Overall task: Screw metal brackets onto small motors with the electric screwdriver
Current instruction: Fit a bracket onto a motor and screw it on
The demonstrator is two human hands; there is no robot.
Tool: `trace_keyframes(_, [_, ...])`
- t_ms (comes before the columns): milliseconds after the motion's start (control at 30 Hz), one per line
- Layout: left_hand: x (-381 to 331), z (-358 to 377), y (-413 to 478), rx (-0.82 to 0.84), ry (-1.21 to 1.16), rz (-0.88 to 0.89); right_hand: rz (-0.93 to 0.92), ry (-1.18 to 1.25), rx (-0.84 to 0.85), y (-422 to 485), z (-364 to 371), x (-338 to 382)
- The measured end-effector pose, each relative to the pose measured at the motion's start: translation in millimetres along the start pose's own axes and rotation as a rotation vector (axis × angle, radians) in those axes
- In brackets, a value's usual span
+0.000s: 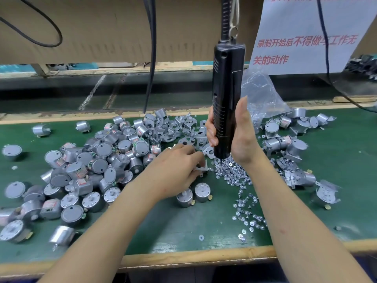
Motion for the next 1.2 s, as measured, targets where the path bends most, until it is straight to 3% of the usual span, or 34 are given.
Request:
trace_keyframes(267, [2.1,7.9,8.7,0.144,0.036,-0.023,-0.014,-0.013,0.005,-0.8,3.1,-1.7])
trace_keyframes(533, [-2.4,3.4,17.9,0.264,0.199,0.096,-0.018,-0.003,-0.008,0.1,2.2,-1.0])
trace_keyframes(700, [-1.4,-2.3,13.8,0.191,0.171,0.064,-0.020,0.009,-0.012,-0.3,1.2,-0.8])
trace_keyframes(900, [2.1,-19.3,-18.4,-0.161,-0.319,-0.221,-0.016,0.011,-0.030,-0.1,0.1,-0.9])
trace_keyframes(1000, [-18.7,-20.7,-39.8,-0.212,-0.611,-0.364,-0.013,0.015,-0.031,-0.3,0.5,-1.1])
trace_keyframes(1100, [-51.0,-20.4,-61.4,-0.249,-1.062,-0.515,-0.022,0.009,-0.026,-0.3,0.9,-0.6])
trace_keyframes(1200, [-94.0,-12.0,-80.6,-0.374,-1.390,-0.676,-0.023,0.010,-0.032,-0.3,-0.3,-0.5])
Point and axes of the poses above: each hand's wrist, its own y-axis towards the middle knuckle, its own z-axis out of the palm, x = y × z, the point moved 2 cm from there along y, towards the middle knuckle, and after that the axes turned 10 degrees about y, right-handed, at the moved point
